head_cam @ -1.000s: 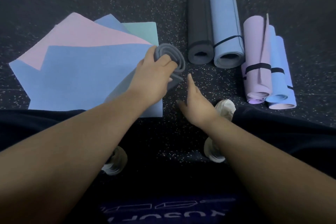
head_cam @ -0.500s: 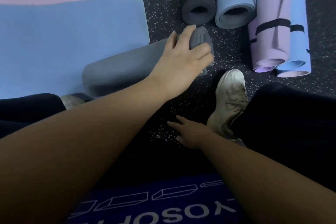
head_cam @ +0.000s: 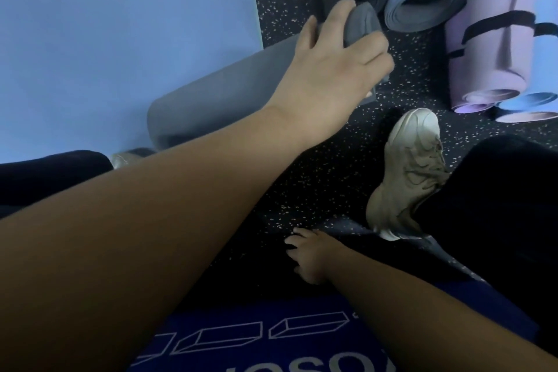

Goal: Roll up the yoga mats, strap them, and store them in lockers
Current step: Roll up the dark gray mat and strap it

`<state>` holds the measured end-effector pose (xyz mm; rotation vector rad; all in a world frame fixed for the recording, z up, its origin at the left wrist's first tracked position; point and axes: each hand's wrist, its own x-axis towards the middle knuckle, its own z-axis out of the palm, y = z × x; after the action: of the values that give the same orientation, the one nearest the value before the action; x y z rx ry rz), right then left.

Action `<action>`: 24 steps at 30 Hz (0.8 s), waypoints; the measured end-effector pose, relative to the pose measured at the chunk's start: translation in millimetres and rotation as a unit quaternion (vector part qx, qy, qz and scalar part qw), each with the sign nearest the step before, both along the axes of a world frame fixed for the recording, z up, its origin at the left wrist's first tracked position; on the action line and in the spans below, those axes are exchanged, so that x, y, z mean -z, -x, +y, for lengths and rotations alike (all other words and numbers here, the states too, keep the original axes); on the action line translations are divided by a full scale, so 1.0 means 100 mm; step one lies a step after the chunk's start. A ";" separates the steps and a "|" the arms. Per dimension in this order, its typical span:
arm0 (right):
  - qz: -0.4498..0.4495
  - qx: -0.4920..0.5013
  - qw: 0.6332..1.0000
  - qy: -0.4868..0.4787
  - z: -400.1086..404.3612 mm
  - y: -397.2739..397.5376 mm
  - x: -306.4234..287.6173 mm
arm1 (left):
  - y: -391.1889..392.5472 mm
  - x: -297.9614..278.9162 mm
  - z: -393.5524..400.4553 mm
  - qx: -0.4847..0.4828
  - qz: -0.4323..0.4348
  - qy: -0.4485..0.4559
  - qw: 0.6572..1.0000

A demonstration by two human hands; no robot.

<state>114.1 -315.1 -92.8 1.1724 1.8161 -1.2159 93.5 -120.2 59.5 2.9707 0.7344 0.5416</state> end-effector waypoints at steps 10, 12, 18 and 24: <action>-0.014 0.136 0.981 -0.137 0.46 -0.02 -0.65 | 0.18 -0.38 -0.03 -0.070 0.062 0.071 0.993; -0.013 0.226 0.953 -0.202 0.57 -0.08 -0.89 | 0.27 -0.55 -0.06 -0.101 0.070 0.081 0.989; -0.016 0.322 0.866 -0.383 0.61 -0.37 -1.75 | 0.64 -0.95 -0.17 -0.174 0.082 0.074 0.979; 0.002 0.358 0.776 -0.519 0.53 -0.52 -2.71 | 1.05 -1.25 -0.32 -0.232 0.039 0.172 0.957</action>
<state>166.2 -262.1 178.1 2.6490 2.1525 -0.4085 -11.7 -152.4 184.6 2.5075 1.3899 0.2680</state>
